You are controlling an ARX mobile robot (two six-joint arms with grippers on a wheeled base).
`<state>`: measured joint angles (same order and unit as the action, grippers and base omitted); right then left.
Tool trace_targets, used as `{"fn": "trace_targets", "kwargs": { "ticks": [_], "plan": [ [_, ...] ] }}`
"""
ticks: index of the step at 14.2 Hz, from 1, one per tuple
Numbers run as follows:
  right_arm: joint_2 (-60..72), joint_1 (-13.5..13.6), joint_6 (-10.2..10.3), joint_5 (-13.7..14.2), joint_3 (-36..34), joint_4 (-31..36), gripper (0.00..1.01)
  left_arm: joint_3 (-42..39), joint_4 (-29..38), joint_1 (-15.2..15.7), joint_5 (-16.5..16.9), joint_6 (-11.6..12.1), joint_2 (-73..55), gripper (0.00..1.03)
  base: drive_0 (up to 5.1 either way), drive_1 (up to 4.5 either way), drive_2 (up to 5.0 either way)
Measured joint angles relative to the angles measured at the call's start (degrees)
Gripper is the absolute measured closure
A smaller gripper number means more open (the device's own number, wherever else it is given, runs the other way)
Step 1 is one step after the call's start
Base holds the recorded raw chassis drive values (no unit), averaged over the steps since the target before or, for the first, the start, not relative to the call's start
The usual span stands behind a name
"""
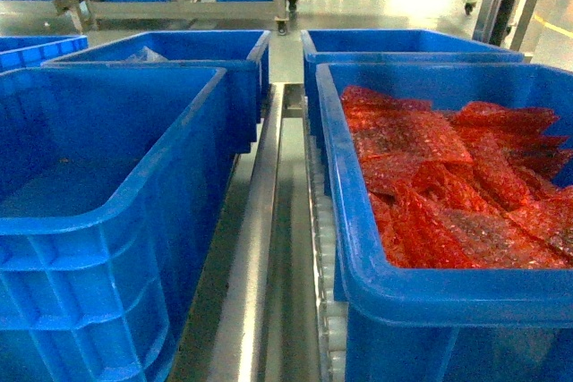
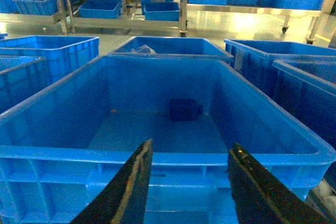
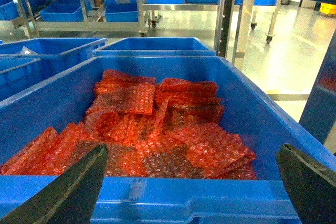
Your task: Pick blue part to blue bin on bottom shelf
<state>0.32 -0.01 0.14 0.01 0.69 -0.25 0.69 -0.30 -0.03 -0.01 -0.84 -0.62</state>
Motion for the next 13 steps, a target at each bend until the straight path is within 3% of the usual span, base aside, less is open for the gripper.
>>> {"fn": "trace_targets", "kwargs": {
  "ticks": [4,5,13],
  "plan": [
    [0.0,0.0,0.0,0.0,0.0,0.0,0.03,0.0,0.0,0.0,0.0,0.0,0.0,0.09,0.0,0.0,0.0],
    [0.0,0.0,0.0,0.0,0.0,0.0,0.03,0.0,0.0,0.0,0.0,0.07,0.0,0.04,0.0,0.0,0.0],
    [0.0,0.0,0.0,0.0,0.0,0.0,0.03,0.0,0.0,0.0,0.0,0.04,0.0,0.05,0.0,0.0,0.0]
  ]
}}
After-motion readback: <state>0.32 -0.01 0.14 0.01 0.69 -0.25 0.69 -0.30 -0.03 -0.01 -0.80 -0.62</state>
